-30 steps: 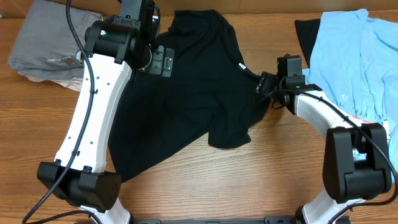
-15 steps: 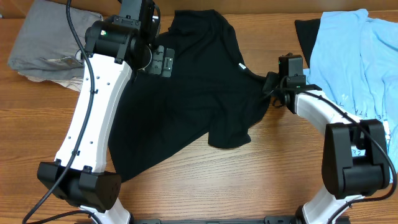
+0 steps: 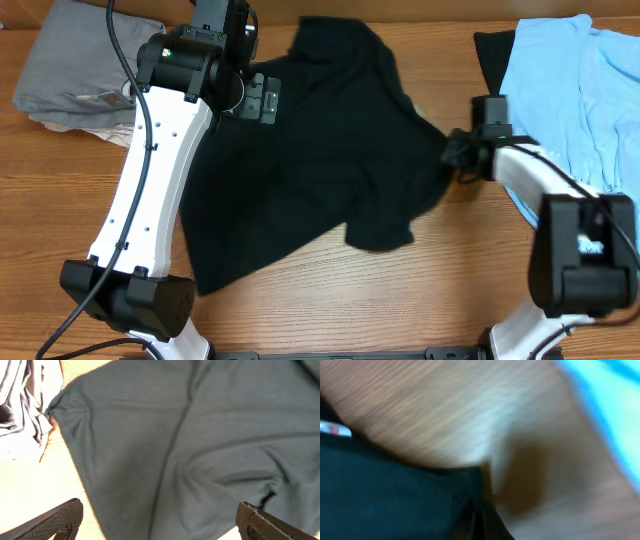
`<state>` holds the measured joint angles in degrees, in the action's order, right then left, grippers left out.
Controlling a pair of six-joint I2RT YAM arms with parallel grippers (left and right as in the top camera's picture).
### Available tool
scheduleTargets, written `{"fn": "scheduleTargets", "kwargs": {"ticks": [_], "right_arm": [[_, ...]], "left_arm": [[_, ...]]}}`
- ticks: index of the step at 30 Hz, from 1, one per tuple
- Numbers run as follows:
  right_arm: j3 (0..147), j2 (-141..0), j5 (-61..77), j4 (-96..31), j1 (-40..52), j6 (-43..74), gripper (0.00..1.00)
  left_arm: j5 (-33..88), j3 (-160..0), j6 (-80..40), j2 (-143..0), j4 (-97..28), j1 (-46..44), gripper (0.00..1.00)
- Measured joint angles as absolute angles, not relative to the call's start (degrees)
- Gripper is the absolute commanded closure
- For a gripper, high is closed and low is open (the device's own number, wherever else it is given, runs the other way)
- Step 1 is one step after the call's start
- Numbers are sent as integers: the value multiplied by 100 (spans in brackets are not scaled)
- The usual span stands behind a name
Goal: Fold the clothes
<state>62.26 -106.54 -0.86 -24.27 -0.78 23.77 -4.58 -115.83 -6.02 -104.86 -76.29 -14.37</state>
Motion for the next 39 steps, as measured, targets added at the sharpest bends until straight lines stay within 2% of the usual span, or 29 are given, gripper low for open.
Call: {"fn": "scheduleTargets", "kwargs": {"ticks": [6,7,9,11,13,17,21,22,25,31,39], "right_arm": [[6302,-9824,183,-4125,-1063,2486,96],[6324,-9745,292,-4342,-1201,2486,93],[6340,-9636,589,-4829,-1498,2440,82],[6342,-9636,801,-5059,-1597,2344,60],[6344,-9629,1000,-5205,-1594,2298,44],[6366,-9522,1398,-5339,-1562,2156,28],[6584,-9059,1704,-5623,-1559,2032,23],[6659,-8923,1758,-5673,-1549,1990,20],[6906,-8407,1863,-5749,-1494,1857,18],[6965,-7999,1957,-5961,-1446,1699,17],[6965,-8014,1957,-6001,-1446,1647,16]], "left_arm": [[-458,-11583,-602,-10486,-7579,-1439,0],[-458,-11583,-602,-10486,-7579,-1439,0],[-458,-11581,-602,-10486,-7579,-1439,0],[-458,-11537,-602,-10486,-7572,-1437,0],[-458,-11426,-602,-10486,-7557,-1439,0],[-456,-11024,-604,-10486,-7474,-1422,0],[-364,-10512,-602,-10486,-7164,-1330,0],[-316,-10353,-602,-10486,-7022,-1286,5],[-145,-9891,-574,-10506,-6639,-1184,10],[54,-8794,-261,-10508,-5629,-1229,11],[458,-7682,650,-10604,-4974,-1315,10]]}}
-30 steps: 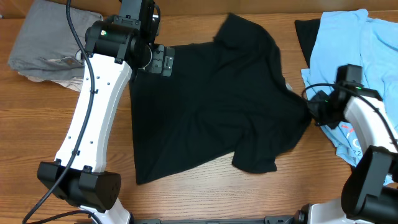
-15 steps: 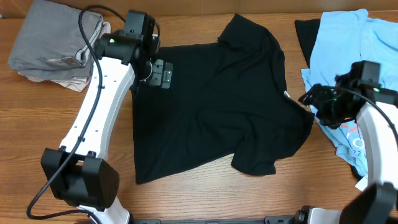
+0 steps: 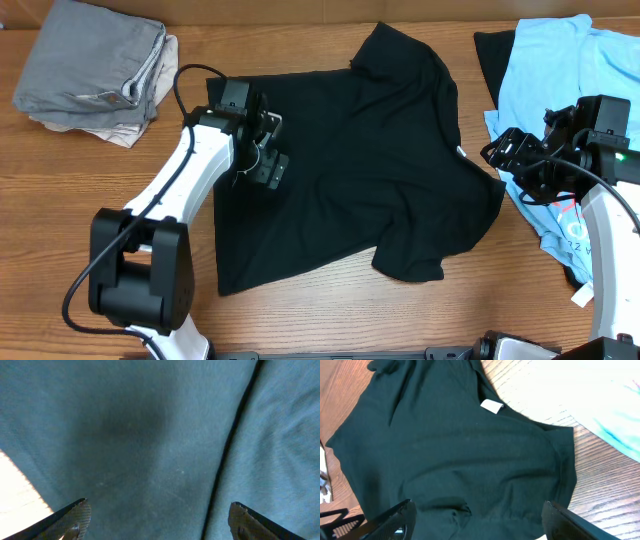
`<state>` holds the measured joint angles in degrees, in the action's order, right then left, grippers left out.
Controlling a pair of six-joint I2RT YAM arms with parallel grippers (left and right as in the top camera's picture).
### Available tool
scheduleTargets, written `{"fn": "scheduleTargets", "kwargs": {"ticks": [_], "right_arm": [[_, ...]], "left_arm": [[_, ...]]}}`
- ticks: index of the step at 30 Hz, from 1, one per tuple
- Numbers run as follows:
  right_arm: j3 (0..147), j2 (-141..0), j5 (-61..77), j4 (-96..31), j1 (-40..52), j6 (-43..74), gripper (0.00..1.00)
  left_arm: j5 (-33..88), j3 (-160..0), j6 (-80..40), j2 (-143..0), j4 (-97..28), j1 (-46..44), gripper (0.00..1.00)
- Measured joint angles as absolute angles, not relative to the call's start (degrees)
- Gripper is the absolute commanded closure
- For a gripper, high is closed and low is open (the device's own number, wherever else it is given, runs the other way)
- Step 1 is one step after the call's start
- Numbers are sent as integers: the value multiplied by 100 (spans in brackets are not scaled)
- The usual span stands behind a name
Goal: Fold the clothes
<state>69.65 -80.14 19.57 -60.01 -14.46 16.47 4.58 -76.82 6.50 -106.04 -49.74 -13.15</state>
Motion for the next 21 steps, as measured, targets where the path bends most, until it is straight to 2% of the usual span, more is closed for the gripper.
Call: {"fn": "scheduleTargets", "kwargs": {"ticks": [12,21], "right_arm": [[6965,-8014,1887,-6005,-1448,1645,15],[6965,-8014,1728,-6005,-1448,1643,15]], "left_arm": [[480,-7655,923,-11515,-4678,-1317,9],[-23,-7752,919,-11671,-4237,-1264,2]]}}
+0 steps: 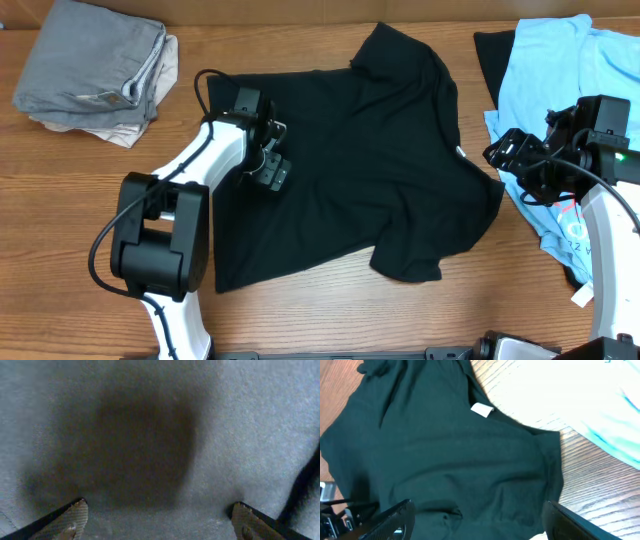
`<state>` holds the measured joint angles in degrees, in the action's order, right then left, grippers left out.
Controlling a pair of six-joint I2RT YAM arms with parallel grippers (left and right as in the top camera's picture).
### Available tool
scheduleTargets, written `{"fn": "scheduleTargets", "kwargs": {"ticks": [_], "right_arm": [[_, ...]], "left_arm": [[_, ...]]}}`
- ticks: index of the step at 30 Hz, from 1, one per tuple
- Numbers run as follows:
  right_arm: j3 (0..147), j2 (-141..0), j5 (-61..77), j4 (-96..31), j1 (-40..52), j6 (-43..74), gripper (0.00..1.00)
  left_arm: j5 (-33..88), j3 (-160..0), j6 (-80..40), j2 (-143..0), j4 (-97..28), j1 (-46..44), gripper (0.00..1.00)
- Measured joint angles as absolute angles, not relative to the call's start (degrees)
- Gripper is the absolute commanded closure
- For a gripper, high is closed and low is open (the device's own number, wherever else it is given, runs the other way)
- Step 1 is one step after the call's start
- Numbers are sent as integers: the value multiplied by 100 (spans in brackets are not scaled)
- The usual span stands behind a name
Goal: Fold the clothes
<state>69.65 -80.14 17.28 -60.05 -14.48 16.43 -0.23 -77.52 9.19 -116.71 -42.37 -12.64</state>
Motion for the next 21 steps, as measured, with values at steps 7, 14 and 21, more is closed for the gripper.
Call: {"fn": "scheduleTargets", "kwargs": {"ticks": [7,14,21], "right_arm": [[6965,-8014,1693,-6005,-1448,1643,14],[6965,-8014,1675,-5996,-1448,1649,2],[6965,-7957,1686,-5564,-1448,1890,0]], "left_arm": [[-80,-7771,923,-11808,-2899,-753,0],[-333,-7780,1105,-11915,-2143,-482,0],[-633,-8753,1063,-12055,-3868,-672,0]]}}
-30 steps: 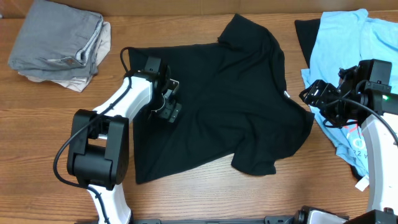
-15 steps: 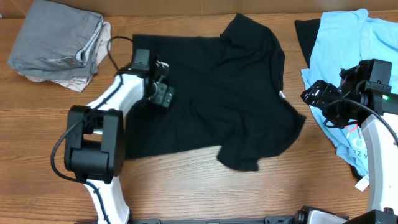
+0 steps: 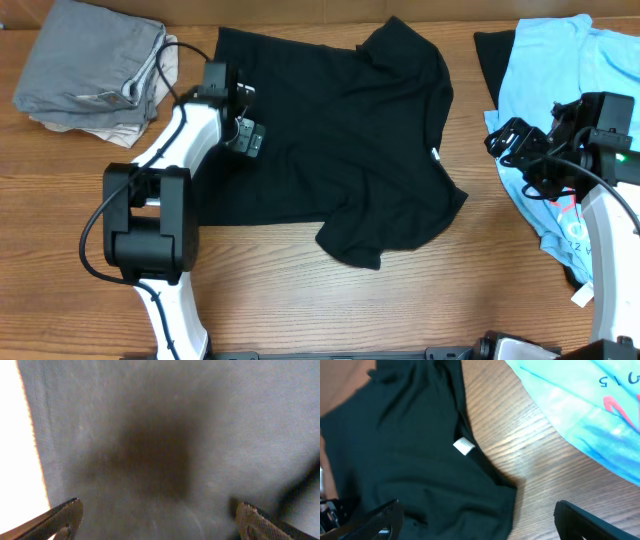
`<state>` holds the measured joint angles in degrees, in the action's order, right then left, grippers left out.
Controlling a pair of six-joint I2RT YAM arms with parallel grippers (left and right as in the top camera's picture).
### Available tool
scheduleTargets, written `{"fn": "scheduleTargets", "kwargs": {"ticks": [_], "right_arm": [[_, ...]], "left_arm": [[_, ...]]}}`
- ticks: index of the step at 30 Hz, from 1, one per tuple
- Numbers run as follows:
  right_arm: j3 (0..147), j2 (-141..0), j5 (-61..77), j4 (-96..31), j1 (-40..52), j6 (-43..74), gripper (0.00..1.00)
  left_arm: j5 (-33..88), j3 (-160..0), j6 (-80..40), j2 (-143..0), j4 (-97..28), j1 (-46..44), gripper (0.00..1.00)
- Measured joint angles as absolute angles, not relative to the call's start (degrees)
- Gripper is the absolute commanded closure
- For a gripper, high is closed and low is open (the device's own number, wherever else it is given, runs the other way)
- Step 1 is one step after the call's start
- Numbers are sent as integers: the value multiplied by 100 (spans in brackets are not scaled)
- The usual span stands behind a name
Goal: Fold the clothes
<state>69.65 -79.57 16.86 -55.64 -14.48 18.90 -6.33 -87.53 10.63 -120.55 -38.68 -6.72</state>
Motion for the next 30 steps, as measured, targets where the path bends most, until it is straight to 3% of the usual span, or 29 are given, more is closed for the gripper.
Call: {"fn": "scheduleTargets", "kwargs": {"ticks": [14,21,30], "right_arm": [[7004,-5603,1872,-6991,-1448,2097,0],[7019,-4775,1911,-7832,-1448,2099,0],[6805,-4665,2231,-8215,-1411,2099,0]], "left_arm": [[-738,-13832,320,-11620,-8103,-1638,0],[-740,-14138,-255,-11290,-9557,-1673,0],[-668,-14108,-740,-10678,-9664,-1675,0]]}}
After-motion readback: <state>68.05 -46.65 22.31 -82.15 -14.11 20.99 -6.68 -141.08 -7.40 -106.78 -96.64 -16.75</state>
